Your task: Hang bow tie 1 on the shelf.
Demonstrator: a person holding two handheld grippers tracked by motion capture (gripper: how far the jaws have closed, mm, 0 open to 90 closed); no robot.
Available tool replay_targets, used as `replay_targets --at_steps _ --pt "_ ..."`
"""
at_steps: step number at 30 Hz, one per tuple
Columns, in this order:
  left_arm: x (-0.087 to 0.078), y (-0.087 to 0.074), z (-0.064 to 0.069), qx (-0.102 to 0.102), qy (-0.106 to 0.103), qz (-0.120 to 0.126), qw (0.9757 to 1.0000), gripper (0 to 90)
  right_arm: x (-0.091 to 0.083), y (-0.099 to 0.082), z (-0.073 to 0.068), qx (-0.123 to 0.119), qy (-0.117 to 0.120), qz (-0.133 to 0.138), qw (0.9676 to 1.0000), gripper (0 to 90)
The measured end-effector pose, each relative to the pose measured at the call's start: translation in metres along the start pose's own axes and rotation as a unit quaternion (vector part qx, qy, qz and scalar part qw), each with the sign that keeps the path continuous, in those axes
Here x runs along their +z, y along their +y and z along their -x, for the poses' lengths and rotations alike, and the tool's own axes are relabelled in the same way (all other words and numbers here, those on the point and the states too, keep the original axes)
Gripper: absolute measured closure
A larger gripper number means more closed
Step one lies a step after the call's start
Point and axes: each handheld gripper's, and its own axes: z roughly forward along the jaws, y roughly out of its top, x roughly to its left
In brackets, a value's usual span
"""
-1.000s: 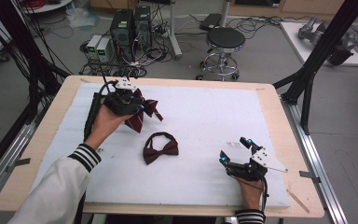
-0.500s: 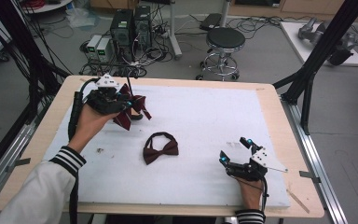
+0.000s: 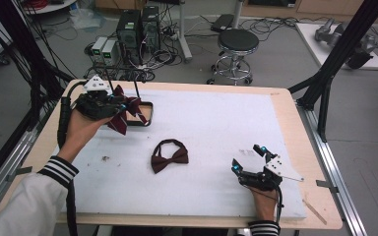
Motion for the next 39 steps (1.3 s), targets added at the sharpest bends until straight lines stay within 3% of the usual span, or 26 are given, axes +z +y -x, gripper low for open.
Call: replay_targets --at_steps 17,27,39 --pt "-0.031 0.0 -0.024 -0.02 0.046 0.032 0.9982 68.1 0.0 0.0 0.0 -0.003 -0.001 0.001 1.0 5.0" --pt "-0.034 0.004 -0.037 -0.03 0.064 0.042 0.9966 68.1 0.0 0.0 0.0 -0.001 -0.001 0.001 1.0 5.0" --pt "-0.033 0.009 -0.063 -0.05 0.091 0.045 0.9936 68.2 0.0 0.0 0.0 0.0 0.0 0.0 1.0 5.0"
